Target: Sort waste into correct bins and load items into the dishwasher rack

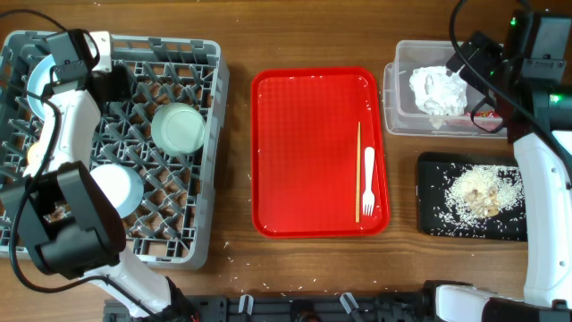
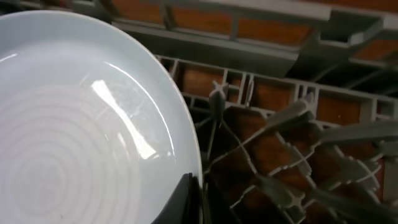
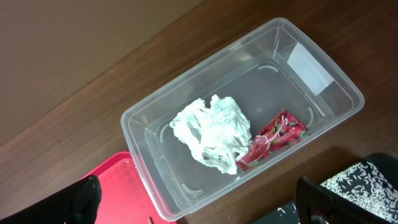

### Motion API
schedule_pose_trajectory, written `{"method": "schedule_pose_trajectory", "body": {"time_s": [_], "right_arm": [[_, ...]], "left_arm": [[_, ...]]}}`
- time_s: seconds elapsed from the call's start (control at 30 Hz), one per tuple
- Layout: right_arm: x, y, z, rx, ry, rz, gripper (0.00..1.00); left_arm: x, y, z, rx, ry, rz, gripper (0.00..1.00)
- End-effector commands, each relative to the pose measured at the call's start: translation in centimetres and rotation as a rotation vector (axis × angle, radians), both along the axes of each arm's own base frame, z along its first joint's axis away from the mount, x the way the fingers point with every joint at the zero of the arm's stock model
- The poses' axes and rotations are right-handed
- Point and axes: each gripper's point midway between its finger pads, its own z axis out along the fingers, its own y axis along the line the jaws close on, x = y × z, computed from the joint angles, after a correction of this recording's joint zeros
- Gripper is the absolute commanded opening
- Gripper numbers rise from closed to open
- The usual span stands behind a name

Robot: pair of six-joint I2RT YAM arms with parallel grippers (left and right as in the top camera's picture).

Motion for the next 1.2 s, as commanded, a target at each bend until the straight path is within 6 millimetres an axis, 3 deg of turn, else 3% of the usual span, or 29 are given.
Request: {"method": "schedule_pose_trajectory", "body": {"time_s": [0.0, 0.03, 0.17, 0.23, 0.3, 0.37, 0.57, 0.63, 0.93, 0.97, 1.0, 1.07, 1.17], "right_arm": [[0.1, -0.3, 0.2, -0.013, -0.003, -0.007, 1.0], [0.1, -0.3, 0.2, -0.013, -0.003, -0.007, 1.0], [0.1, -0.3, 0.2, -0.013, -0.003, -0.007, 1.0], [0.1, -0.3, 0.2, -0.013, -0.003, -0.007, 1.0], [0.1, -0.3, 0.2, -0.013, -0.003, -0.007, 1.0], [0.1, -0.3, 0.2, -0.013, -0.003, -0.007, 1.0], [0.1, -0.3, 0.2, -0.013, -0.003, -0.007, 1.0], [0.1, -0.3, 0.2, -0.013, -0.003, -0.007, 1.0], [0.1, -0.3, 0.2, -0.013, -0.003, -0.007, 1.0], [0.1, -0.3, 0.2, -0.013, -0.003, -0.007, 1.0], [0.1, -0.3, 0.2, -0.013, -0.003, -0.007, 1.0], [0.1, -0.3, 0.2, -0.013, -0.003, -0.007, 1.0], [0.1, -0.3, 0.2, -0.013, -0.003, -0.007, 1.0]], "left_arm": [[0.8, -3.3, 6.6, -0.165, -0.188, -0.057, 0.04], [0.6, -4.4, 8.8, -0.198, -0.24, -0.103, 0.04], [-1.1, -5.8, 14.9, -0.314, -0.36, -0.046, 0.04], [-2.6, -8.7, 17.9, -0.412, -0.403, -0.156, 0.04], [-4.5, -11.3, 19.0, -0.515, -0.38, -0.244, 0.04], [-5.6, -12.7, 17.9, -0.599, -0.307, -0.275, 0.04], [-6.4, -13.0, 12.4, -0.618, -0.128, -0.307, 0.04], [-6.2, -13.2, 12.1, -0.651, -0.127, -0.329, 0.04], [-6.6, -9.7, 13.0, -0.725, -0.186, -0.282, 0.05], [-6.6, -9.2, 13.0, -0.724, -0.189, -0.271, 0.23], [-6.7, -8.7, 13.0, -0.735, -0.189, -0.247, 0.53], [-6.7, -7.8, 13.1, -0.756, -0.196, -0.197, 0.64], [-7.4, -5.5, 14.2, -0.802, -0.224, -0.082, 0.71]]}}
